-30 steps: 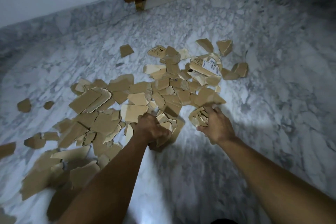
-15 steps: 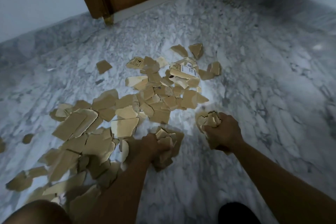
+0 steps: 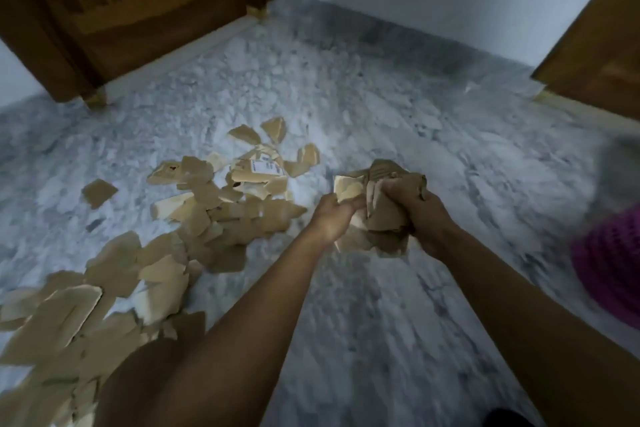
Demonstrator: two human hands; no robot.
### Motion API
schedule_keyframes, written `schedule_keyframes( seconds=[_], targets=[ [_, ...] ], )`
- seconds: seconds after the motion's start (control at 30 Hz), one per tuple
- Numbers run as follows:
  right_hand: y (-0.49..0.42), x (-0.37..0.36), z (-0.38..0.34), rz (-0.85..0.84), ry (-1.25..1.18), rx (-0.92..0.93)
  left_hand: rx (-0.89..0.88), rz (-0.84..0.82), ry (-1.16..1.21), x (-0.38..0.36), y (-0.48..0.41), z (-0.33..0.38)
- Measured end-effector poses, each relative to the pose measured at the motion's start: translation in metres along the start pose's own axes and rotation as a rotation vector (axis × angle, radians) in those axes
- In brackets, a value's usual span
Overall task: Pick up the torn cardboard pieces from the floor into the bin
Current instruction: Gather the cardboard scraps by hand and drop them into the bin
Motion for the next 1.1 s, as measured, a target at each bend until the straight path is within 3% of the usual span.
schedule_keyframes(
  seconds=[0.23,0.4,0.6,0.7,0.83,1.0,1.1],
  targets=[
    [-0.027,0.141,-0.089,0.293,0.049,0.166,-0.149,-0.188,-0.122,-0.16,0.011,0.108],
    [-0.042,0.305,-0.14,0.478,-0.047,0.286,-0.348,-0.37,-0.154,-0.318,0.025,0.173],
    [-0.001,0.496,-0.149,0.638,-0.174,0.304,-0.419,-0.567,-0.186,-0.499,0.049,0.196],
    [0.015,0.564,-0.134,0.828,-0.057,0.334,-0.419,-0.64,-0.261,-0.57,0.061,0.185],
    [0.03,0.607,-0.11,1.004,0.151,0.236,-0.352,-0.787,-0.394,-0.61,0.076,0.17],
    [0.03,0.6,-0.103,1.015,0.314,0.161,-0.394,-0.727,-0.437,-0.593,0.047,0.163],
    [0.01,0.556,-0.116,0.893,0.403,0.231,-0.414,-0.643,-0.373,-0.551,0.039,0.171]
  ],
)
Point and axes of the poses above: each hand's wrist, its own y-axis away from the middle knuckle, its own x-axis out of the back of the hand, z = x × y, the point moved 2 cm from there along -y, towards the middle knuckle, and after that the axes turned 8 degrees about z, right-handed, at the moved point
